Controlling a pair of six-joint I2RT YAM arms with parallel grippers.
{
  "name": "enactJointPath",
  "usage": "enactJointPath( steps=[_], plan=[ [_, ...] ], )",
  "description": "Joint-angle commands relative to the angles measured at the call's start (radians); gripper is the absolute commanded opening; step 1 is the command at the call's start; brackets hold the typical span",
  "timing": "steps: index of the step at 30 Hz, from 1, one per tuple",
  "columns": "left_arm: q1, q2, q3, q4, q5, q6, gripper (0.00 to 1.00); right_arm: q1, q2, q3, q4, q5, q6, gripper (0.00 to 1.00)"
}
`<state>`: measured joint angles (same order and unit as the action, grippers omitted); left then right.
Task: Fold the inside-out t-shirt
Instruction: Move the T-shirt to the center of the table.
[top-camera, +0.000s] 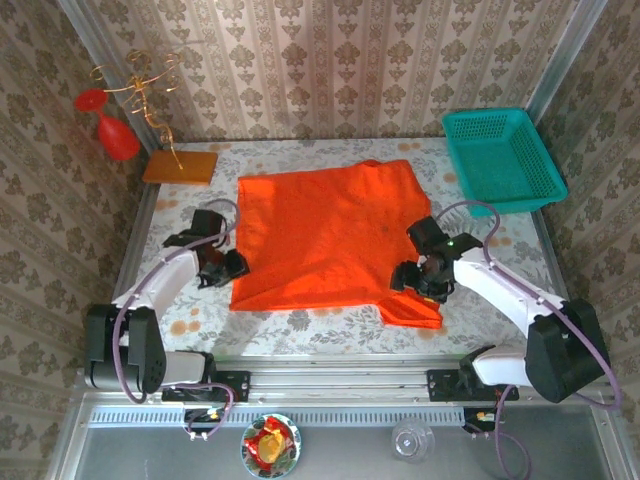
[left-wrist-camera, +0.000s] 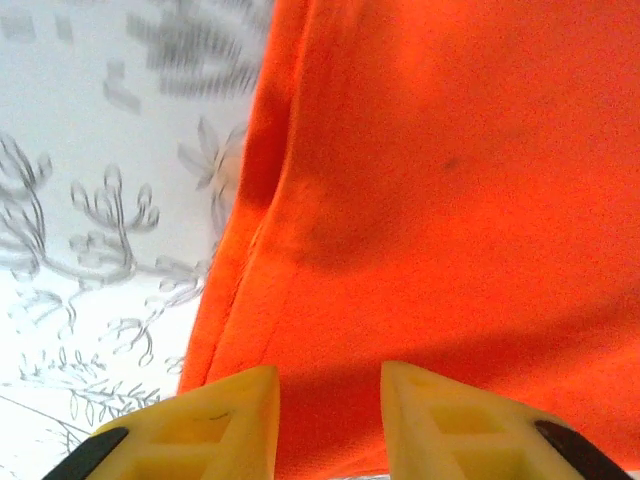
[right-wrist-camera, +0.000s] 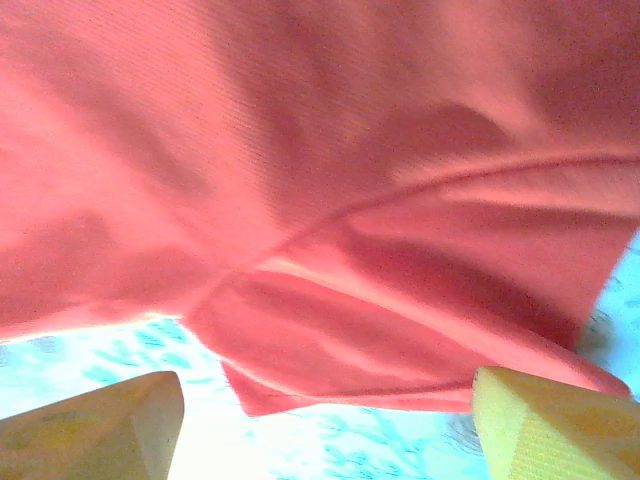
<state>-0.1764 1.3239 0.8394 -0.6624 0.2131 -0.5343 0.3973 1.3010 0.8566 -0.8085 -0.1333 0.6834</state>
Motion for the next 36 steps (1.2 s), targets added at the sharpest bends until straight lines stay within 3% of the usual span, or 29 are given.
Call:
enactJointPath(
  steps=[1, 6, 12, 24, 30, 36],
  plan=[
    [-0.025, 0.05, 0.064, -0.007, 0.031, 0.04, 0.32, 0.002, 0.056, 0.042, 0.088, -0.101, -0.043, 0.76],
    [-0.083, 0.221, 0.133, 0.057, 0.045, 0.044, 0.3, -0.019, 0.231, 0.103, 0.171, -0.127, -0.075, 0.76],
    [-0.077, 0.34, 0.104, 0.102, 0.0, 0.047, 0.29, -0.051, 0.325, 0.044, 0.223, -0.126, -0.06, 0.74],
    [0.125, 0.091, -0.215, 0.112, 0.014, 0.012, 0.3, 0.023, 0.185, -0.171, 0.226, -0.201, 0.025, 0.71],
    [0.132, 0.044, -0.118, 0.059, 0.018, 0.043, 0.29, 0.012, 0.124, 0.016, 0.103, -0.165, -0.07, 0.69],
    [0.064, 0.112, 0.012, 0.052, 0.039, 0.068, 0.29, -0.127, 0.318, 0.329, 0.071, -0.099, -0.258, 0.68]
  ],
)
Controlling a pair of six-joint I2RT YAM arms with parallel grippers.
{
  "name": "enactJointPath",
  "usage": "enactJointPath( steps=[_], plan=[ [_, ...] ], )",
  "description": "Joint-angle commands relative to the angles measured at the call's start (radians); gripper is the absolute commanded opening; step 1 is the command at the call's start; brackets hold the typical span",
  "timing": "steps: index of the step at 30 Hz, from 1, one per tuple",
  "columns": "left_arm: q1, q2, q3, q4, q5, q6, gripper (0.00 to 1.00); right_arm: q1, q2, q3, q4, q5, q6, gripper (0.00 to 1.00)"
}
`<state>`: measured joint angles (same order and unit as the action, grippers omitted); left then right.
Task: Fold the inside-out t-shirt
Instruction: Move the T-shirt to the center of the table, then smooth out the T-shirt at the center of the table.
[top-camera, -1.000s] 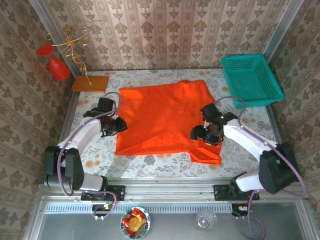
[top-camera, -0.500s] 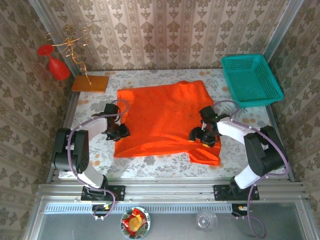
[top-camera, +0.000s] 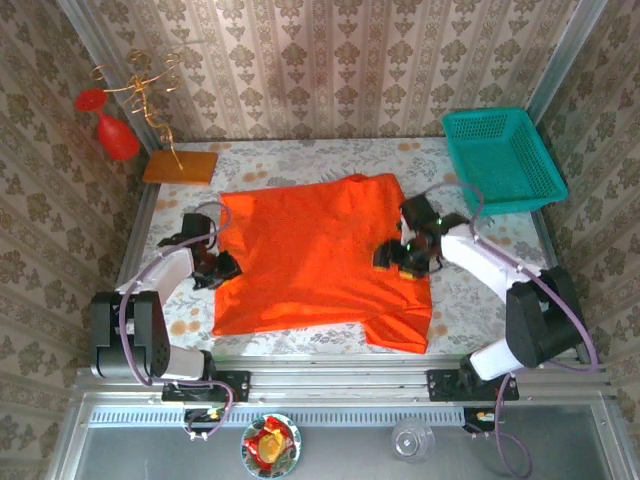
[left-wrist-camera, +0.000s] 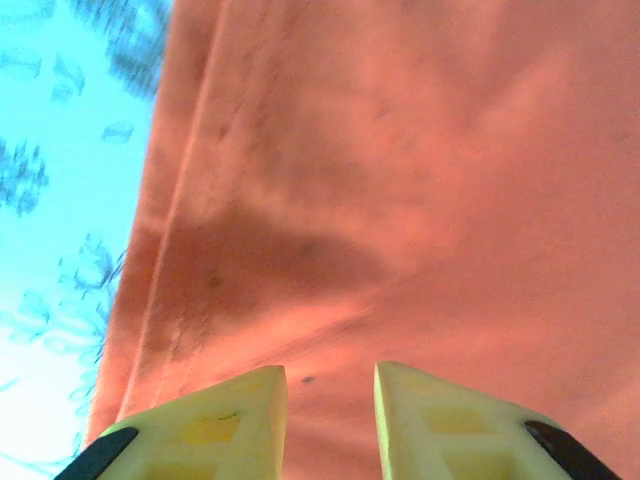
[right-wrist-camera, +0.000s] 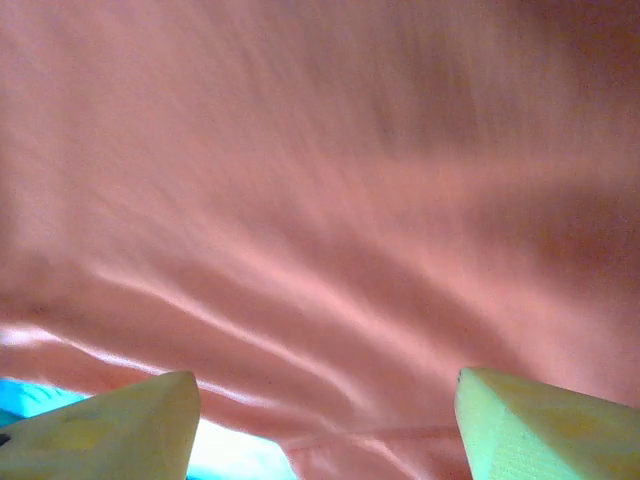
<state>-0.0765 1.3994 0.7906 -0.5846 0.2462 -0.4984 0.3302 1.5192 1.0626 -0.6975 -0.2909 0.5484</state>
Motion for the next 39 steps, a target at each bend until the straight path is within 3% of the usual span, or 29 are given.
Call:
enactJointPath(
  steps=[1, 7, 12, 21, 26, 29, 33, 39],
  plan=[
    [-0.052, 0.054, 0.079, -0.03, 0.008, 0.034, 0.28, -0.08, 0.148, 0.182, -0.042, 0.073, -0.149, 0.68],
    [-0.151, 0.144, 0.137, -0.013, 0.012, 0.01, 0.27, -0.202, 0.503, 0.623, -0.053, 0.015, -0.261, 0.64],
    [-0.213, 0.187, 0.154, 0.012, -0.009, -0.011, 0.27, -0.245, 0.788, 1.004, -0.146, -0.037, -0.301, 0.6],
    [-0.233, 0.281, 0.218, -0.035, -0.042, 0.012, 0.25, -0.269, 1.183, 1.576, -0.339, -0.065, -0.34, 0.58],
    [-0.233, 0.284, 0.237, -0.071, -0.059, 0.024, 0.26, -0.288, 1.214, 1.574, -0.298, -0.105, -0.34, 0.52],
    [-0.235, 0.292, 0.242, -0.083, -0.058, 0.026, 0.26, -0.294, 1.205, 1.562, -0.285, -0.15, -0.337, 0.4],
    [-0.239, 0.294, 0.246, -0.085, -0.053, 0.02, 0.25, -0.295, 1.138, 1.514, -0.256, -0.132, -0.312, 0.15],
    [-0.241, 0.282, 0.241, -0.079, -0.05, 0.018, 0.25, -0.286, 0.98, 1.41, -0.217, -0.142, -0.296, 0.0]
  ],
)
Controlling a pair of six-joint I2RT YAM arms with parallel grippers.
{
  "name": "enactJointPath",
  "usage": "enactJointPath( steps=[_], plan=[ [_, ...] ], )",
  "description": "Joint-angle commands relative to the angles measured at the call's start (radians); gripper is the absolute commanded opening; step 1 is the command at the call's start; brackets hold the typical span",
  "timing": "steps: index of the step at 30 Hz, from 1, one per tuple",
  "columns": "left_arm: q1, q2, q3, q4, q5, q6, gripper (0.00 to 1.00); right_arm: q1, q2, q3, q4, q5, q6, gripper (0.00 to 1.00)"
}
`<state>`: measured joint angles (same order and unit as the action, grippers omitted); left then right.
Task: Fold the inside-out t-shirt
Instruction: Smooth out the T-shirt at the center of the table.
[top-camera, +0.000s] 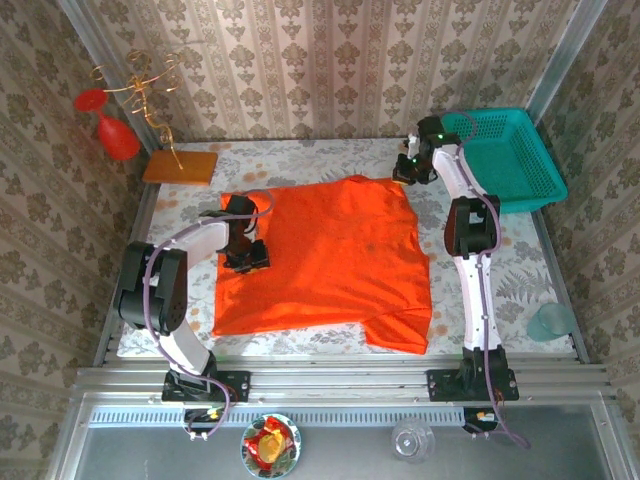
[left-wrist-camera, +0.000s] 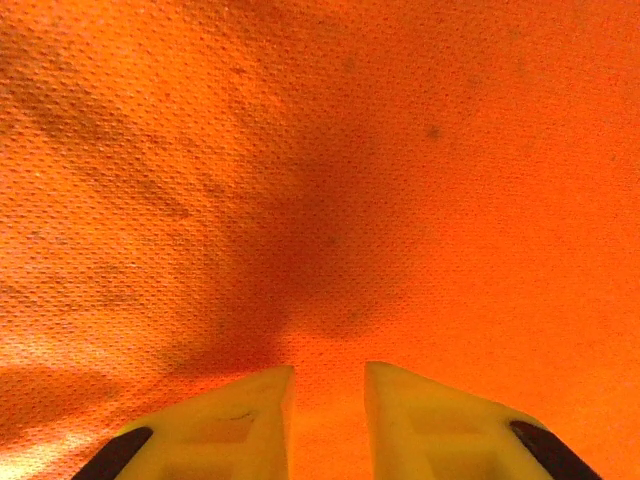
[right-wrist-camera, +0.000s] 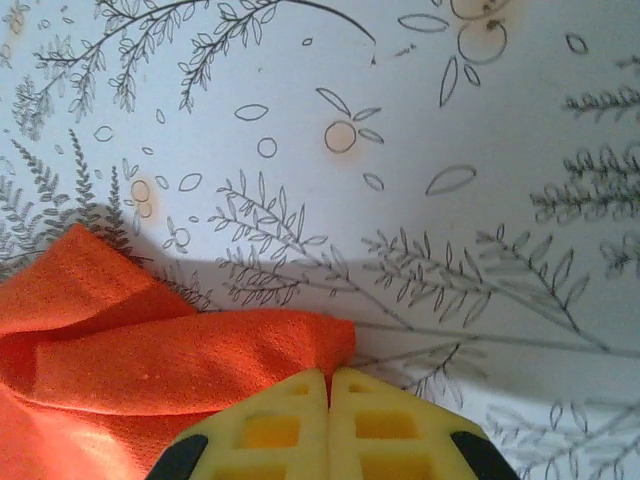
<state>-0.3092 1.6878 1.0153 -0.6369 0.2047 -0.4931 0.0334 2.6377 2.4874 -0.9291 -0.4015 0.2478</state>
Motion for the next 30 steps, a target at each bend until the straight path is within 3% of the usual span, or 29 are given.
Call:
enactJointPath(
  steps=[1, 7, 14, 15, 16, 18, 23, 30],
  plan=[
    [-0.008, -0.01, 0.013, -0.024, -0.008, 0.013, 0.25, 0.017, -0.164, -0.034, 0.01, -0.03, -0.003, 0.0],
    [-0.008, -0.029, 0.006, -0.008, -0.004, 0.013, 0.24, 0.096, -0.402, -0.323, 0.024, 0.003, -0.076, 0.0],
    [-0.008, -0.047, 0.005, 0.012, -0.002, 0.012, 0.25, 0.302, -0.754, -0.967, 0.141, -0.041, -0.171, 0.0],
    [-0.008, -0.045, 0.004, 0.014, -0.001, 0.011, 0.25, 0.33, -0.773, -1.027, 0.127, -0.064, -0.186, 0.04],
    [-0.008, -0.043, 0.004, 0.016, 0.002, 0.011, 0.25, 0.345, -0.783, -1.062, 0.115, -0.066, -0.185, 0.1],
    [-0.008, -0.037, 0.004, 0.025, 0.008, 0.01, 0.25, 0.355, -0.806, -1.113, 0.124, 0.007, -0.133, 0.34],
    [-0.013, -0.025, 0.017, 0.022, 0.015, 0.013, 0.25, 0.357, -0.856, -1.177, 0.24, 0.125, 0.056, 0.39],
    [-0.032, -0.031, 0.021, 0.031, 0.018, 0.005, 0.25, 0.375, -0.758, -1.135, 0.285, 0.167, 0.166, 0.45]
  ],
)
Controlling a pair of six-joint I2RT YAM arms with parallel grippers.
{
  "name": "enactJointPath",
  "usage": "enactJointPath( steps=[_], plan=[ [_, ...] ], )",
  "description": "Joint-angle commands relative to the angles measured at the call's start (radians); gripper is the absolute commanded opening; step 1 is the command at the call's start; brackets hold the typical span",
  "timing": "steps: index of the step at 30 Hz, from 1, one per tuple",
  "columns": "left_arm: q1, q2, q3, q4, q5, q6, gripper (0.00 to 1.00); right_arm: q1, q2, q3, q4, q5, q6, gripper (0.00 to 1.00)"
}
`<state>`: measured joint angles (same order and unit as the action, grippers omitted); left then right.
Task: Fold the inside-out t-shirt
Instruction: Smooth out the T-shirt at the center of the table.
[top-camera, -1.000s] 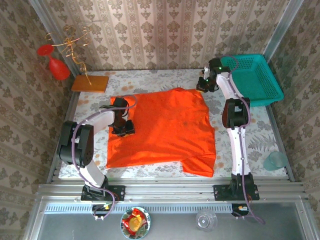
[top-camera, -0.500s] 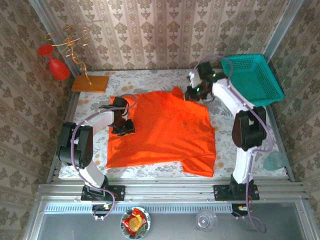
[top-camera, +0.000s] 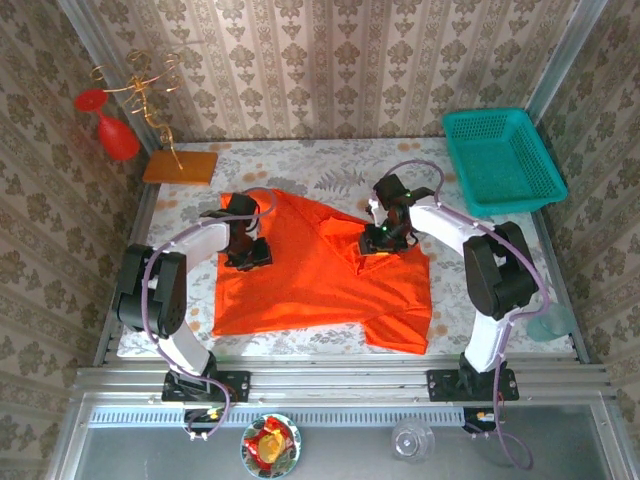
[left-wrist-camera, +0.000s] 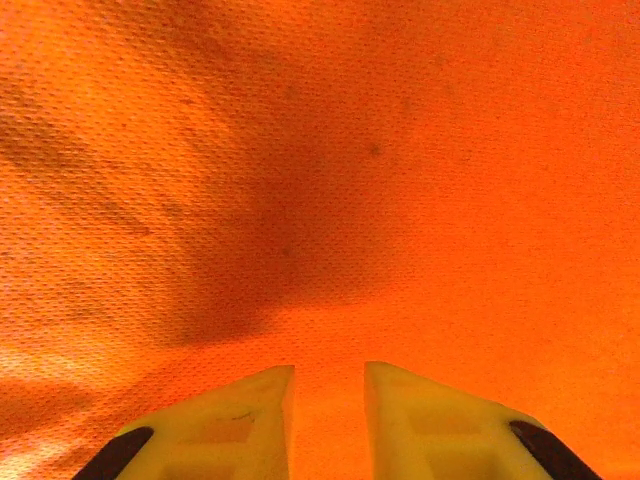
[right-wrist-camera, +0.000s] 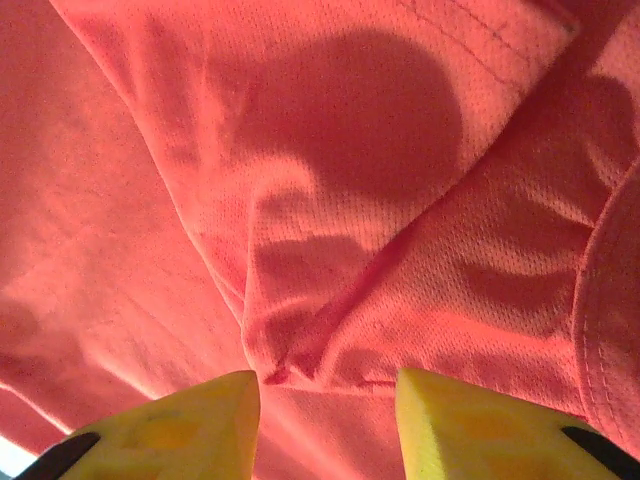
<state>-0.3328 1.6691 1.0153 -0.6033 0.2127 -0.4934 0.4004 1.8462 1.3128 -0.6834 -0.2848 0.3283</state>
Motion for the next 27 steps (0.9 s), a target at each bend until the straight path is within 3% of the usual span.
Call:
enactJointPath(
  steps=[1, 9, 17, 20, 27],
  plan=[
    [-0.011, -0.012, 0.02, -0.001, 0.01, 0.004, 0.25, 0.008, 0.046, 0.046, 0.048, 0.056, 0.099, 0.47],
    [-0.015, -0.017, 0.005, 0.009, 0.007, -0.002, 0.25, -0.01, 0.145, 0.13, 0.066, 0.164, 0.188, 0.52],
    [-0.016, -0.015, -0.016, 0.024, 0.007, -0.007, 0.25, -0.04, 0.204, 0.165, 0.117, 0.114, 0.209, 0.49],
    [-0.014, -0.015, -0.021, 0.032, 0.015, -0.01, 0.25, -0.04, 0.198, 0.159, 0.142, 0.073, 0.21, 0.44],
    [-0.009, -0.009, -0.019, 0.033, 0.01, -0.005, 0.24, -0.04, 0.135, 0.173, 0.123, 0.106, 0.195, 0.09]
  ],
)
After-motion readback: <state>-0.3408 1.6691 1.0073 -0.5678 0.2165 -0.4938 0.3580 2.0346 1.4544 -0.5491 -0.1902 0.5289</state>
